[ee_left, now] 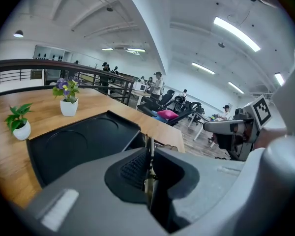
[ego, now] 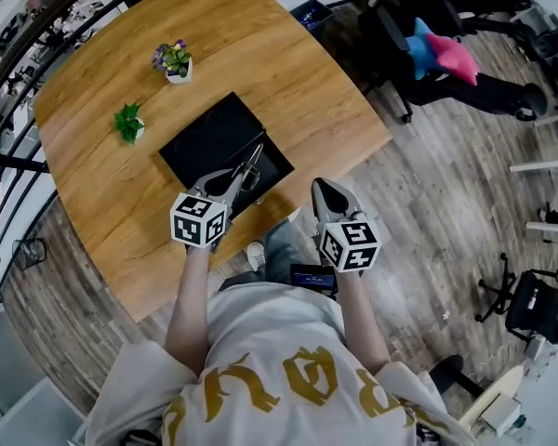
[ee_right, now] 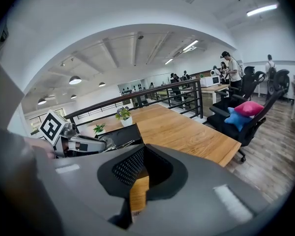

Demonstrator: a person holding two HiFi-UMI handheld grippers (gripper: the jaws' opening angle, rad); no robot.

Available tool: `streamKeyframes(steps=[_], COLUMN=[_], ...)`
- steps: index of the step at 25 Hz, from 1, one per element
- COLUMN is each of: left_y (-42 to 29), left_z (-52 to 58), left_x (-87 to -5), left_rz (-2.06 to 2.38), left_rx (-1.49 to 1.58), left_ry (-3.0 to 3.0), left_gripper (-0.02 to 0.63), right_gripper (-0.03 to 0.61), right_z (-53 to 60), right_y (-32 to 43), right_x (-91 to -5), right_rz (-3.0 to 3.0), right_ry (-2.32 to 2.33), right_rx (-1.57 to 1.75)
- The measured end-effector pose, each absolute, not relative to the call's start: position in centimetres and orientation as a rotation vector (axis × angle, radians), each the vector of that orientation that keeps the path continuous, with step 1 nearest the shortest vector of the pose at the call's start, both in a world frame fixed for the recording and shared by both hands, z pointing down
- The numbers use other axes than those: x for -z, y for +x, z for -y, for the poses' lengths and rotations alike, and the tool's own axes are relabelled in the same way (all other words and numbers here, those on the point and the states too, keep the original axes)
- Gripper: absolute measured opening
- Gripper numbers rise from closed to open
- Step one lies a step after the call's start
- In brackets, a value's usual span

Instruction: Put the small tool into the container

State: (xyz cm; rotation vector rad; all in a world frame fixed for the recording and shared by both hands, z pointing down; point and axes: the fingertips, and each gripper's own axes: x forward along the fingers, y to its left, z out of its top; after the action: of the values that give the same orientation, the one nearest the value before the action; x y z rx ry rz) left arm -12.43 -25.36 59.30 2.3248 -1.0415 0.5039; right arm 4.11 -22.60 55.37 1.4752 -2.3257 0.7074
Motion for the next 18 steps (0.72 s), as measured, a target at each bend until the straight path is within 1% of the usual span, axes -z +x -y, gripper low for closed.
streamKeyframes(steps=[6,14,18], left_y=[-11.8,-11.5,-11.4], left_z=[25.7,26.1,26.6], left_x=[-60.7,-63.2,-64.3], left_rz=[1.051,1.087,1.12], left_rx=[-0.56,-0.755,-0.902], left_ry=[2.296,2.272,2.288], left_gripper=[0.031,0.032,0.032], right_gripper=[0.025,0.025,0.025], right_z=[22.7,24.0,24.6], right_y=[4.5,4.6,4.9], right_x=[-56.5,-57.9,-58.5], right_rz=[2.311,2.304,2.298], right_ry=[1.443,1.405,1.39], right_rx=[-0.725,-0.748,-0.758])
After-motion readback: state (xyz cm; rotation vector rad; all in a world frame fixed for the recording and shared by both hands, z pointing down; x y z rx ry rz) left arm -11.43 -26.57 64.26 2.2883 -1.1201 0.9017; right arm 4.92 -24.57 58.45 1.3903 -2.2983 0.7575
